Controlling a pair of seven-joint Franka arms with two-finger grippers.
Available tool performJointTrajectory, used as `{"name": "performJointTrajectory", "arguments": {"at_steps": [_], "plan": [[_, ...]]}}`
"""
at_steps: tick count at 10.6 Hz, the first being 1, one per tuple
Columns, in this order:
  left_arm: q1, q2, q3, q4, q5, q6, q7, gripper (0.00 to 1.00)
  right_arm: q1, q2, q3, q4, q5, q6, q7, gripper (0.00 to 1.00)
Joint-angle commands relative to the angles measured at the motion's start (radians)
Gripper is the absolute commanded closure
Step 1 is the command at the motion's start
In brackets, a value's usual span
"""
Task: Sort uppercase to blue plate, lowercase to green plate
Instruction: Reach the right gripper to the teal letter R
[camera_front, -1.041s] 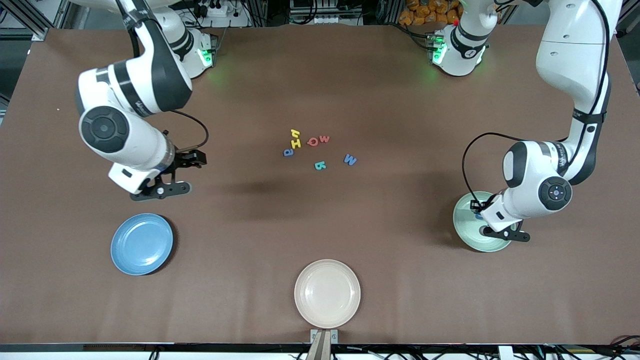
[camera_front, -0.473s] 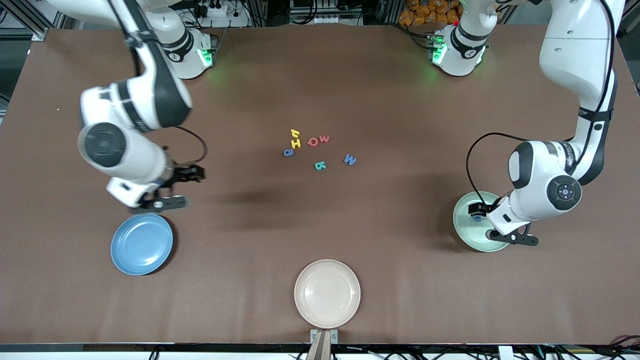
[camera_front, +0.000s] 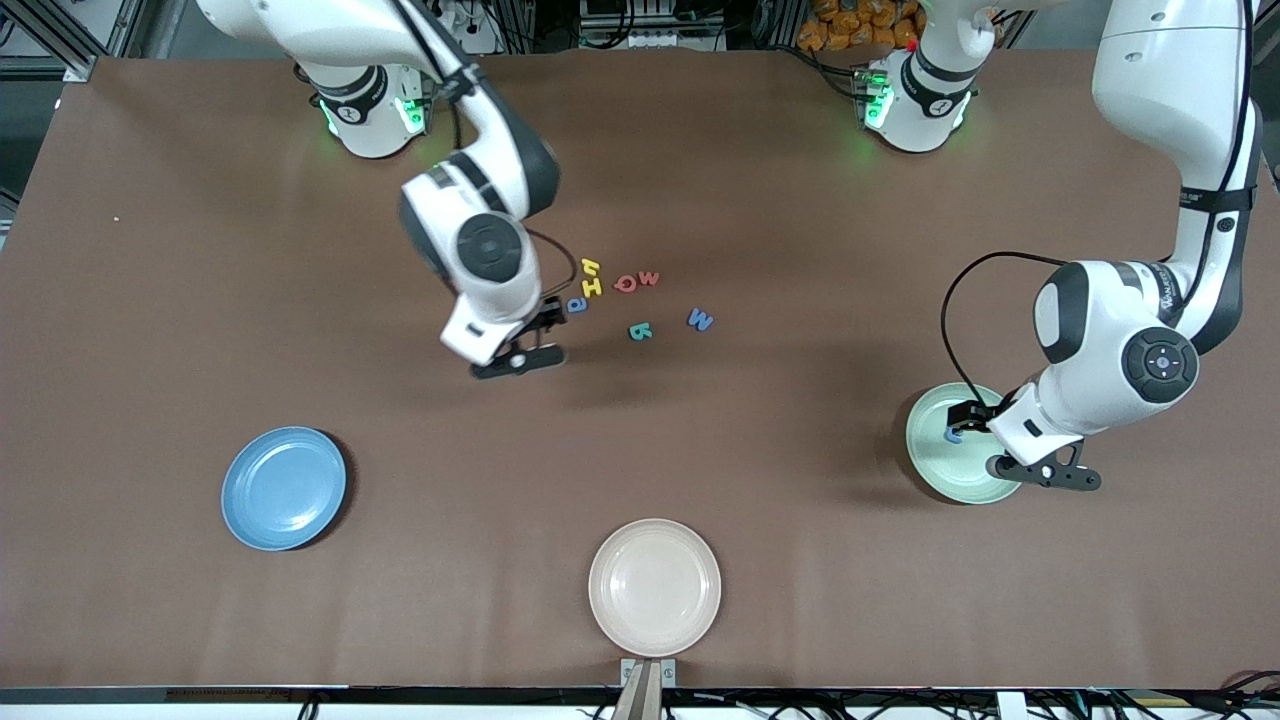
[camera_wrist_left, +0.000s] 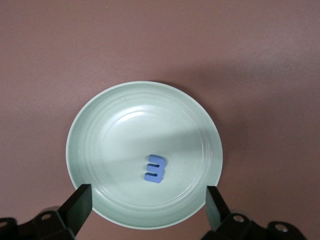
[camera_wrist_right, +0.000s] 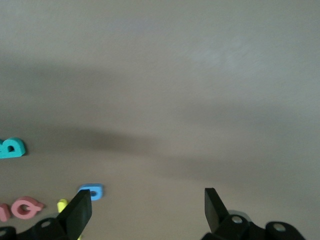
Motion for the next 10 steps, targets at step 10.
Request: {"name": "performJointTrajectory", "arguments": {"at_steps": [10], "plan": [[-0.011, 0.007, 0.034, 0.001, -0.01, -0.019, 0.072, 0.0, 0.228, 0.217, -0.008, 0.08, -0.022, 0.349, 0.318, 0.0]]}}
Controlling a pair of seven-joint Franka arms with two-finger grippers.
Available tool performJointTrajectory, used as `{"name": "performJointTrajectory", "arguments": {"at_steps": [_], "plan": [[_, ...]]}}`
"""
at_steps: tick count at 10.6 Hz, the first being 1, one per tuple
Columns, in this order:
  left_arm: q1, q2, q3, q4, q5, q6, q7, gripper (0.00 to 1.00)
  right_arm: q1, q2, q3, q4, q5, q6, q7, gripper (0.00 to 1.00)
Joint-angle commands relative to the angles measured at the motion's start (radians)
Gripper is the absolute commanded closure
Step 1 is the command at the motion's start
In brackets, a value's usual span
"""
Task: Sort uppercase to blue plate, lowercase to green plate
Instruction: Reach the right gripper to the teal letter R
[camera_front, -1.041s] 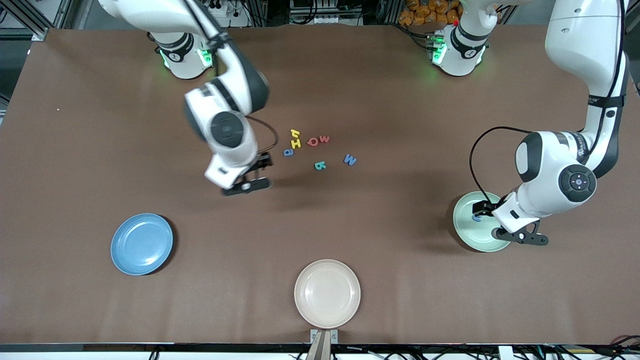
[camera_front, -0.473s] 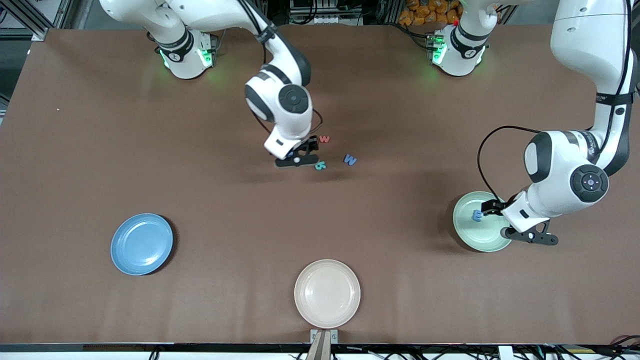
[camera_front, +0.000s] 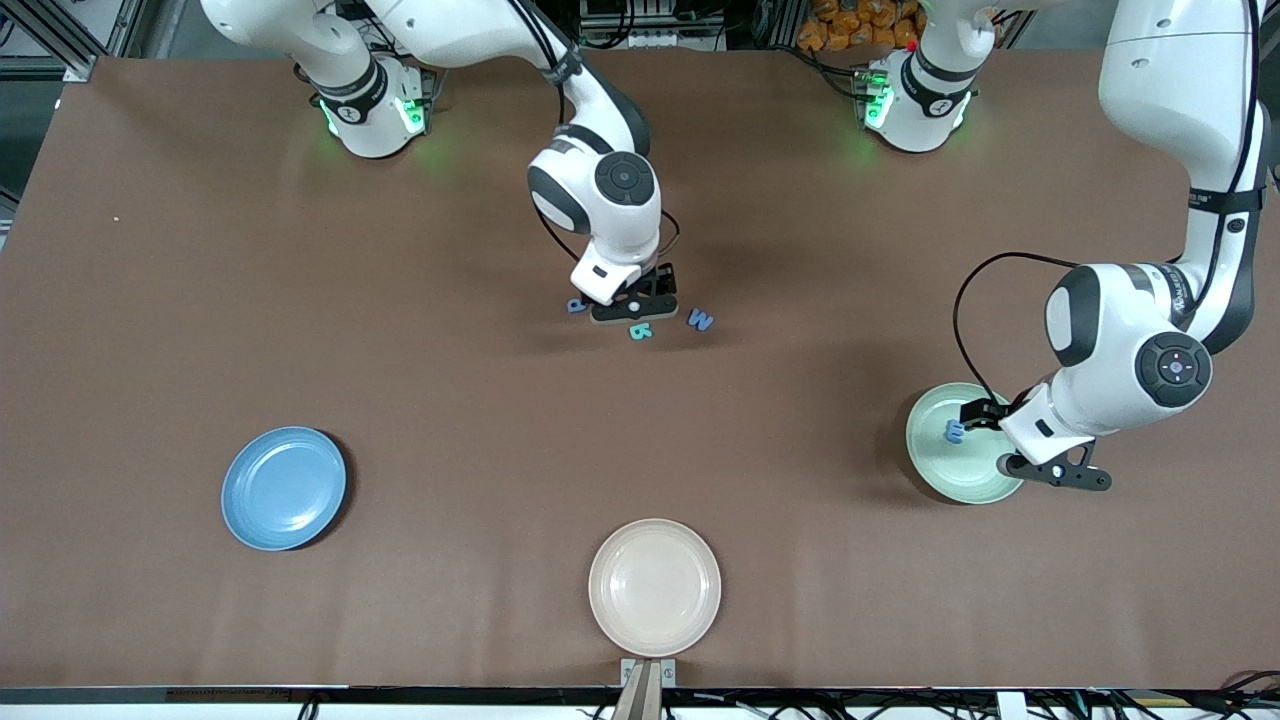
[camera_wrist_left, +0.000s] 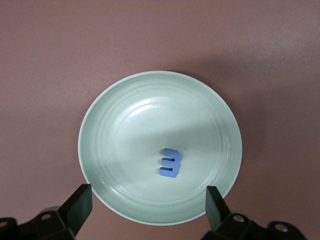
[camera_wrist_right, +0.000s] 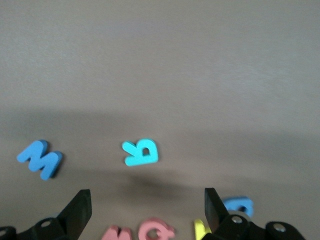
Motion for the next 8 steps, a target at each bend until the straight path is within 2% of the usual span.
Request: {"name": "performJointTrajectory", "arguments": {"at_steps": [1, 3, 8], "plan": [[-0.012, -0.004, 0.009, 0.001, -0.01, -0.01, 0.027, 0.0, -0.004, 0.056, -0.006, 0.038, -0.022, 0.029, -0.006, 0.0], [-0.015, -0.005, 0.009, 0.001, -0.01, -0.01, 0.027, 0.0, -0.019, 0.067, -0.005, 0.041, -0.014, 0.041, -0.081, 0.0], [-0.034, -0.005, 0.009, 0.002, -0.009, -0.01, 0.026, 0.0, -0.014, 0.102, -0.005, 0.044, -0.009, 0.08, -0.1, 0.0]]}}
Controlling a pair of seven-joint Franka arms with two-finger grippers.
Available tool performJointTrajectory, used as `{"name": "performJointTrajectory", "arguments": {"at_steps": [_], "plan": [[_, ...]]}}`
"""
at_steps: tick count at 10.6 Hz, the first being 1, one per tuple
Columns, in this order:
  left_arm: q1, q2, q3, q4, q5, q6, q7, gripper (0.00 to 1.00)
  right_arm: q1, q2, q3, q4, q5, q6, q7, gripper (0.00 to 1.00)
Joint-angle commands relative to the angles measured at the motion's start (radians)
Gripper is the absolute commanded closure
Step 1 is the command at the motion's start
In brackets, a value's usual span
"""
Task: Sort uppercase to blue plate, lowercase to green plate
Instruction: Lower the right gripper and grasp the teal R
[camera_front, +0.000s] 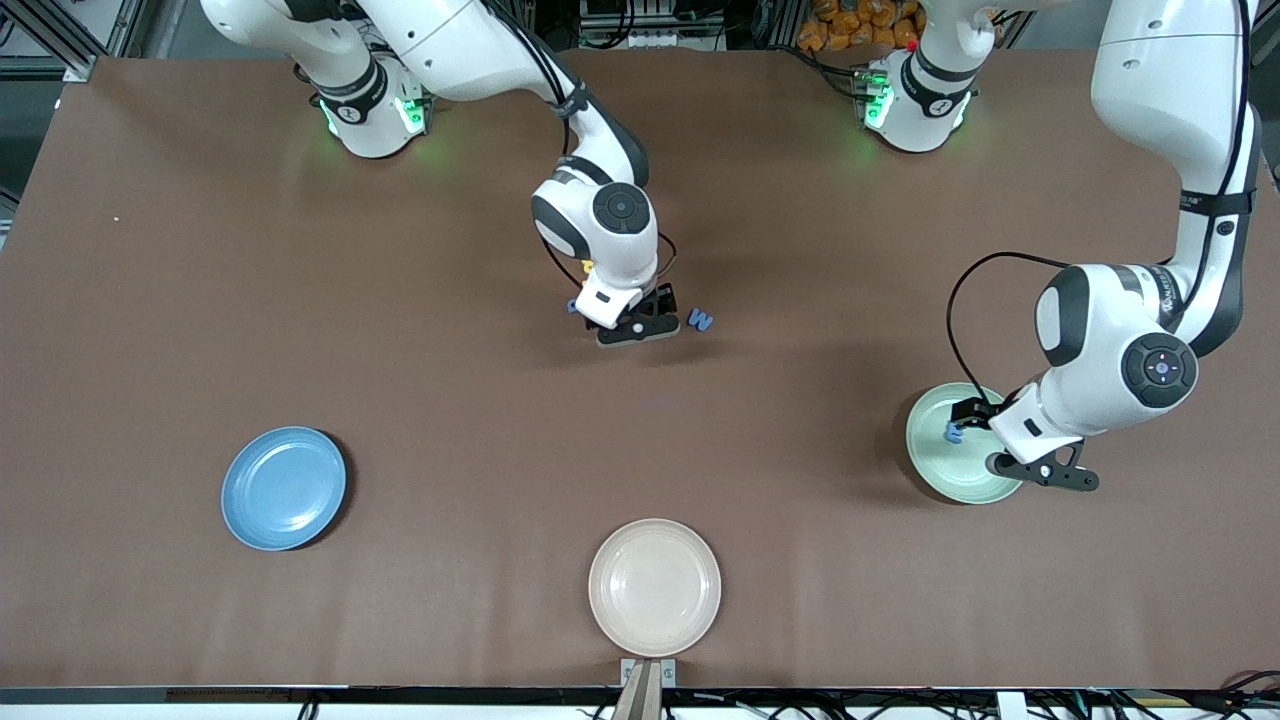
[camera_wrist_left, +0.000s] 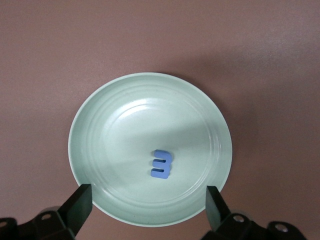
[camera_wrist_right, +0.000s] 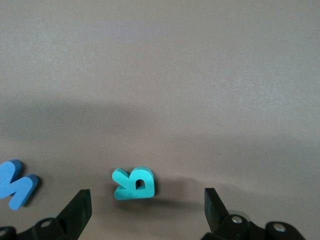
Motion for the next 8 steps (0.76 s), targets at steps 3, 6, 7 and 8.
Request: {"name": "performJointTrajectory", "arguments": {"at_steps": [3, 6, 7, 8], "plan": [[-0.024, -0.004, 0.011, 0.006, -0.009, -0.01, 0.022, 0.0, 0.004, 0.053, 0.006, 0.037, -0.001, 0.012, -0.001, 0.0], [-0.032, -0.003, 0.017, 0.006, -0.009, -0.01, 0.022, 0.0, 0.004, 0.075, 0.006, 0.08, 0.001, 0.004, -0.004, 0.0], [-0.032, -0.001, 0.019, 0.006, -0.009, -0.01, 0.02, 0.0, 0.004, 0.075, 0.006, 0.088, 0.001, -0.001, -0.005, 0.0], [-0.032, -0.001, 0.019, 0.006, -0.009, -0.01, 0.02, 0.0, 0.004, 0.076, 0.006, 0.089, 0.001, -0.001, -0.005, 0.0]]}}
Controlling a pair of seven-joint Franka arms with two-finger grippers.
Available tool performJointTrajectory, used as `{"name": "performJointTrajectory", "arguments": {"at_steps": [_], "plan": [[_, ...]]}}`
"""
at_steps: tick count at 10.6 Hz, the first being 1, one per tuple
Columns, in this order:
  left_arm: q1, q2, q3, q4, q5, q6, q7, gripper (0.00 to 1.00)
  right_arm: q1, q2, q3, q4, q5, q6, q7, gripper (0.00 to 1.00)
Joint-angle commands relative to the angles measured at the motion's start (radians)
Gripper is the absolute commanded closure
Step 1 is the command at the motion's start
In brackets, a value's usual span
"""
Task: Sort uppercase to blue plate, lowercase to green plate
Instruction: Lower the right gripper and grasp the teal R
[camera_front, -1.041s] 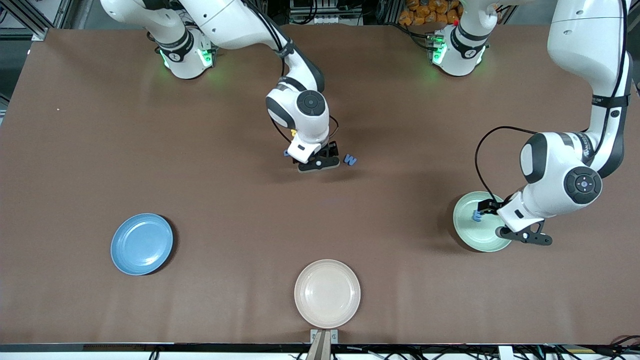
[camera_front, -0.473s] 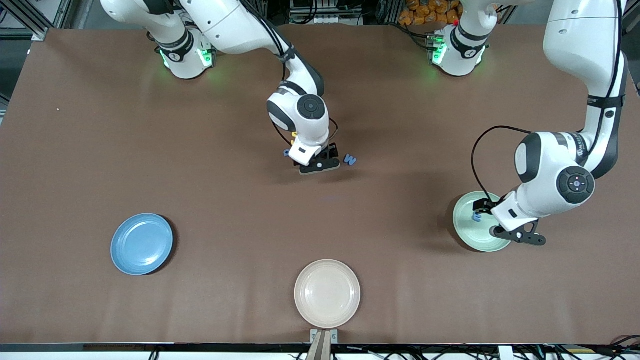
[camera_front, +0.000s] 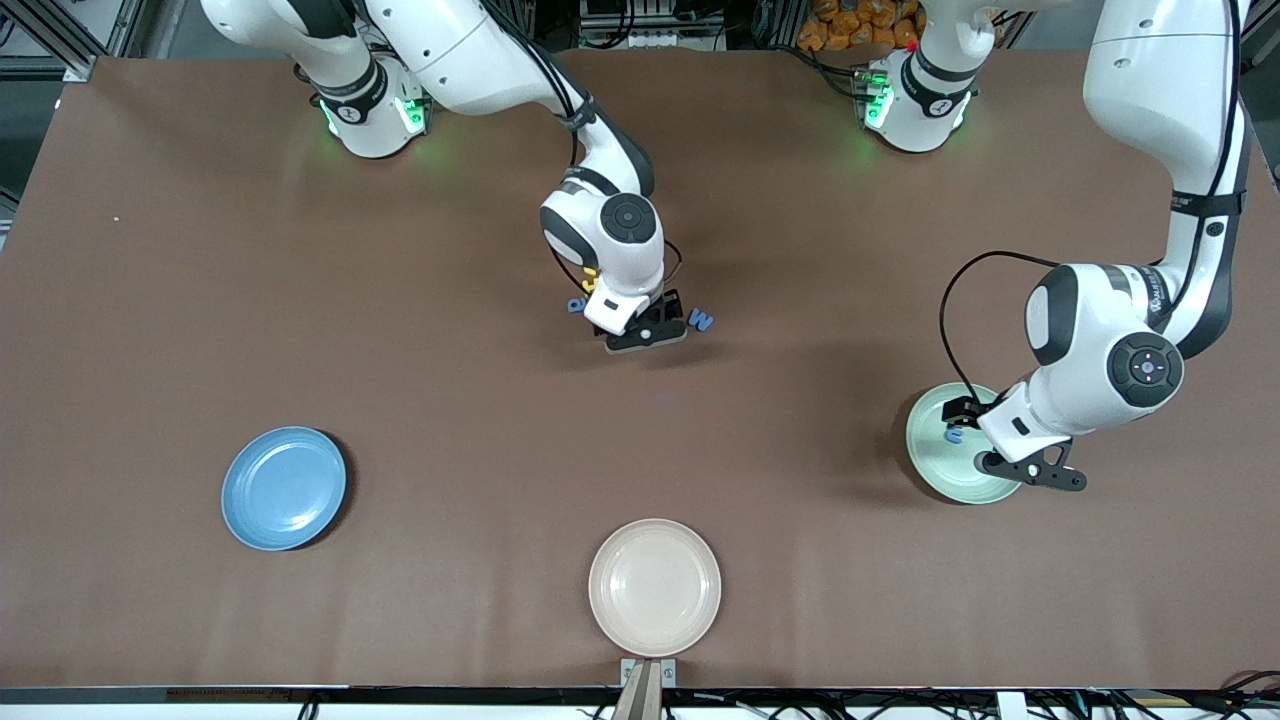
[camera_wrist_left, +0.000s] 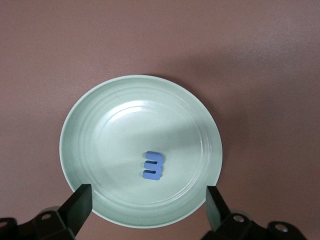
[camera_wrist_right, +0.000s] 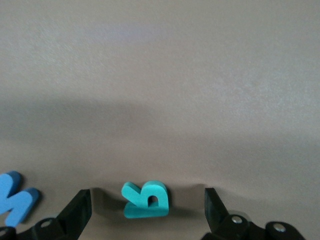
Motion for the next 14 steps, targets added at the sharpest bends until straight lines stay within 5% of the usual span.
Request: {"name": "performJointTrajectory", "arguments": {"at_steps": [1, 7, 8, 9, 14], "plan": [[-0.015, 0.0, 0.018, 0.006, -0.009, -0.01, 0.02, 0.0, 0.0, 0.019, 0.003, 0.032, -0.002, -0.012, -0.004, 0.0], [-0.015, 0.006, 0.018, 0.006, -0.009, -0.008, 0.02, 0.0, 0.009, 0.02, 0.003, 0.023, -0.002, -0.016, -0.001, 0.0], [-0.015, 0.008, 0.018, 0.006, -0.009, -0.008, 0.02, 0.0, 0.012, 0.02, 0.003, 0.021, -0.001, -0.022, 0.009, 0.6], [-0.015, 0.008, 0.018, 0.006, -0.009, -0.008, 0.02, 0.0, 0.015, 0.02, 0.003, 0.021, -0.002, -0.033, 0.041, 1.0], [-0.016, 0.012, 0.018, 0.01, -0.009, -0.008, 0.02, 0.0, 0.013, 0.009, 0.003, 0.023, -0.004, -0.047, 0.03, 1.0]]}}
